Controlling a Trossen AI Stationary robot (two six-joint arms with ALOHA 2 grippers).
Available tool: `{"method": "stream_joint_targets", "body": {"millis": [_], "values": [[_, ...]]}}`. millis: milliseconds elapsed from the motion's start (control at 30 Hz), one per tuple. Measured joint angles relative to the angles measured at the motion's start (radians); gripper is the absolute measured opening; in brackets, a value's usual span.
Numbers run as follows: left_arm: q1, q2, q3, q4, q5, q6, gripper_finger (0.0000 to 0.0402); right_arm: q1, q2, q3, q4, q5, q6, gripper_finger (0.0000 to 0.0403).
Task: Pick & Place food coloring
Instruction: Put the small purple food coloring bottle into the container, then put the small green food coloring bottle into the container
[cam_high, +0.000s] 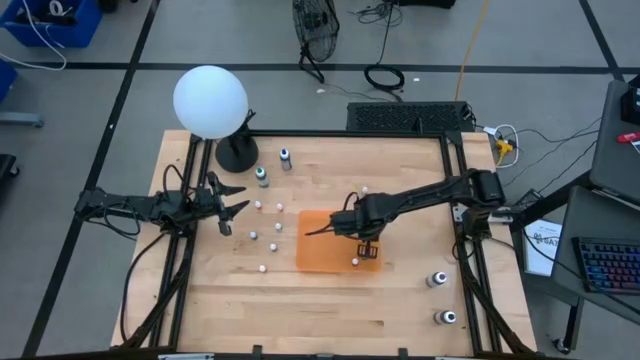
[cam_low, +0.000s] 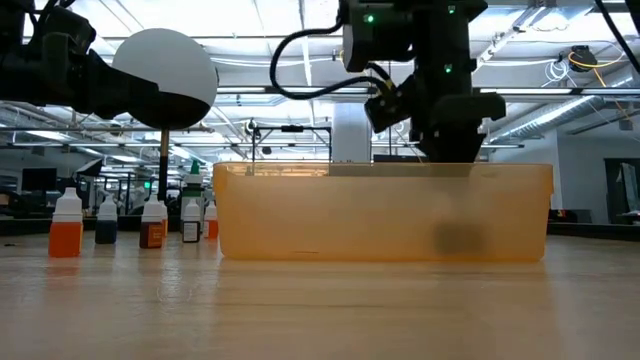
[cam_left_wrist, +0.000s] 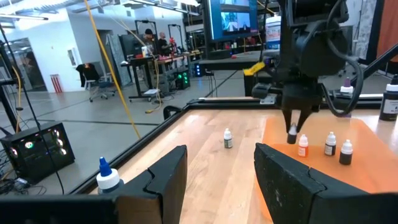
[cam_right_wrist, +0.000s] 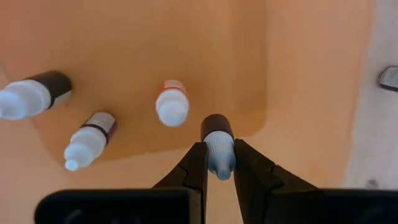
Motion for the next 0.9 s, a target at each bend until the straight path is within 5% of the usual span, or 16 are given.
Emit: {"method": "stream_joint_targets", "body": {"millis": [267, 600, 900], "values": [[0.0, 0.0, 0.0, 0.0, 0.0, 0.0, 0.0186, -0.008, 0.03, 0.0, 0.018, -0.034, -0.03, 0.0039], [0.0, 0.0, 0.0, 0.0, 0.0, 0.0, 0.0186, -0.008, 0.025, 0.0, 0.012, -0.032, 0.025, 0.0149], [0.0, 0.0, 0.0, 0.0, 0.0, 0.0, 0.0186, -0.023, 0.025, 0.101, -0.164, -0.031, 0.03, 0.0158]]}}
